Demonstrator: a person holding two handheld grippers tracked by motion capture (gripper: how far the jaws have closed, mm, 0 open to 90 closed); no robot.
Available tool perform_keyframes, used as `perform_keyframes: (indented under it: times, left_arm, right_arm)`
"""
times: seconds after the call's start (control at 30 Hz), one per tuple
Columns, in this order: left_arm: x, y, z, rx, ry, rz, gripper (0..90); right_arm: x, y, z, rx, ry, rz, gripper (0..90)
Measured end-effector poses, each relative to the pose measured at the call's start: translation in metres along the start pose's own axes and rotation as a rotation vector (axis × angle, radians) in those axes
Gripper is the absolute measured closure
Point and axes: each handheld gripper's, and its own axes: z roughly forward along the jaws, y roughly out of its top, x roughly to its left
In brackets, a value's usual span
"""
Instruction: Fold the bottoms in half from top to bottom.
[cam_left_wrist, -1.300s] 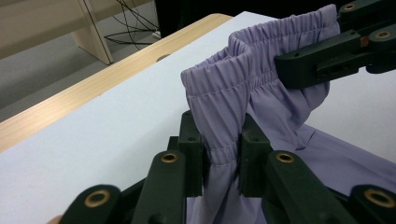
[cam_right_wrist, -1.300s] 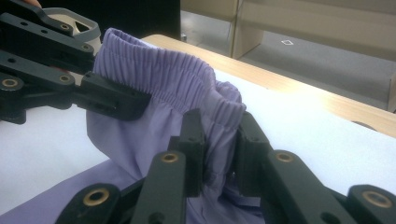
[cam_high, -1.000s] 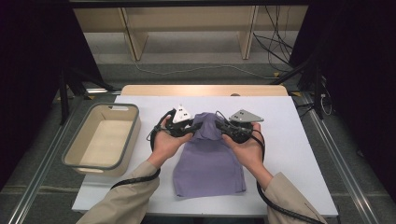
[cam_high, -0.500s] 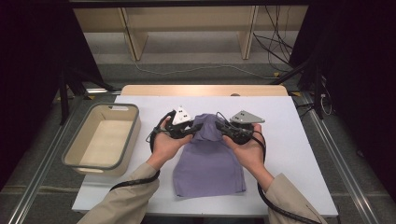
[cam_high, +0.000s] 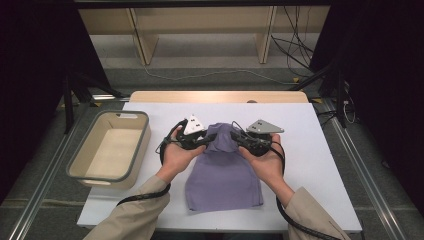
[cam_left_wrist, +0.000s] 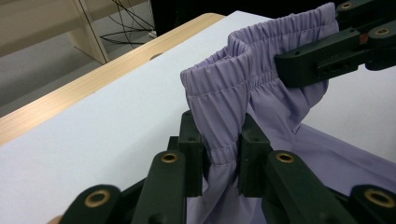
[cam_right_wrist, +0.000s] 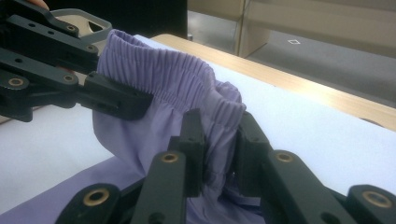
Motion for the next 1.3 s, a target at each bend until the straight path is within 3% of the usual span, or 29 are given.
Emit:
perform_keyframes:
  times: [1.3]
  left_arm:
    - [-0.015, -0.013, -0.011, 0.027, -0.016, 0.015, 75.2]
  right_arm:
    - [0.01, -0.012, -0.009, 0.029, 0.037, -0.018, 76.6]
